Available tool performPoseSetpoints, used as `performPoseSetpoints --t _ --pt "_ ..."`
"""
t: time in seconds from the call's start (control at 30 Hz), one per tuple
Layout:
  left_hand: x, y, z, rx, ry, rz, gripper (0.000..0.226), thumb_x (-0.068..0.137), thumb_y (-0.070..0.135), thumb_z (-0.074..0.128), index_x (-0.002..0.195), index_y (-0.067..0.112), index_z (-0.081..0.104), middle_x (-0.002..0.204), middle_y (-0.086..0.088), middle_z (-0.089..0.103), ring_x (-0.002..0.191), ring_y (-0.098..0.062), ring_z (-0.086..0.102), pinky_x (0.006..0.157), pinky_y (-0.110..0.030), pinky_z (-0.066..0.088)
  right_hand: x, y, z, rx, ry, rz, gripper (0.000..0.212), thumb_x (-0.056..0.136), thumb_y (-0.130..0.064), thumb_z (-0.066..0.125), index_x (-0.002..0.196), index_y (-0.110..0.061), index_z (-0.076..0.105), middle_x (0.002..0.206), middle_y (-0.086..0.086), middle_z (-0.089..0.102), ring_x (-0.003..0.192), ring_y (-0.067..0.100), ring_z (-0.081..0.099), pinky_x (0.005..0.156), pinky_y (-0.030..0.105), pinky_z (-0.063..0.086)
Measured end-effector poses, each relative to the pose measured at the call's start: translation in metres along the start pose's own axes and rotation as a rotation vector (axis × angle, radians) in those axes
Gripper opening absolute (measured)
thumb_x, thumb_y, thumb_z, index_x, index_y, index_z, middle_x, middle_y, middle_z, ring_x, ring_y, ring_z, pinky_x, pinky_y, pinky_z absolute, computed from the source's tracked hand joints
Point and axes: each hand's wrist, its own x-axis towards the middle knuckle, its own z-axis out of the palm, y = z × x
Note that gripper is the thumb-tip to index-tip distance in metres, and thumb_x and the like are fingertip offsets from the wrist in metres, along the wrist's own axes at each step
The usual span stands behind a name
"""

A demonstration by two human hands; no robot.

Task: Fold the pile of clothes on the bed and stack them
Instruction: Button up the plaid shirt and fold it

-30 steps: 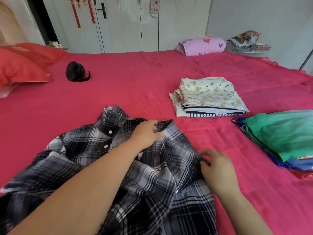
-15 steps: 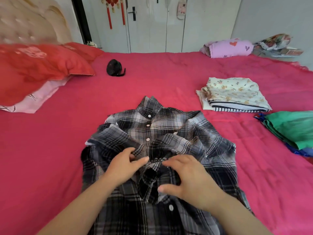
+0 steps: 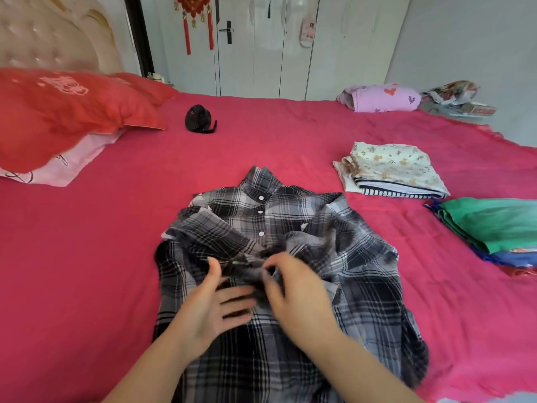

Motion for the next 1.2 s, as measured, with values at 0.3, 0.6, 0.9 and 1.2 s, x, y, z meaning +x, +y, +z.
performPoseSetpoints --t 0.3,0.6,0.9,1.2 --pt "-0.004 -0.017 0.0 0.519 0.262 0.144 0.055 0.085 -0.013 0.041 0.128 0.021 0.044 0.094 -0.011 0.06 0.046 -0.014 0.059 0.044 -0.023 0.048 -0.045 0.023 -0.014 -0.042 -0.303 0.048 0.028 0.086 -0.022 0.056 0.113 -0.027 0.061 0.113 -0.011 0.058 0.111 0.004 0.047 0.094 0.004 0.026" --pt "-0.022 -0.032 0.028 1.235 0.388 0.935 0.045 0.082 0.01 0.067 0.125 0.014 0.056 0.119 -0.003 0.051 0.106 -0.015 0.052 0.091 -0.027 0.042 -0.083 0.119 -0.112 -0.438 -0.273 0.678 0.049 0.078 -0.006 0.062 0.125 -0.009 0.049 0.119 0.017 0.053 0.114 0.035 0.048 0.096 0.039 0.038" --pt "-0.005 -0.088 0.108 1.81 -0.212 0.759 0.041 0.088 0.043 0.055 0.126 0.029 0.053 0.124 0.008 0.046 0.12 -0.016 0.032 0.1 -0.032 0.022 -0.09 0.126 -0.109 -0.432 -0.358 0.586 0.046 0.083 -0.011 0.056 0.126 -0.025 0.052 0.118 0.007 0.064 0.11 0.027 0.057 0.084 0.032 0.044" --pt "-0.004 -0.064 0.103 0.956 -0.161 0.441 0.016 0.088 0.014 0.061 0.079 0.027 0.064 0.083 0.013 0.063 0.073 0.007 0.055 0.063 -0.003 0.04 -0.087 0.156 -0.175 -0.557 -0.245 0.784 0.028 0.087 -0.006 0.049 0.104 -0.016 0.068 0.109 0.015 0.066 0.102 0.031 0.059 0.079 0.032 0.045"
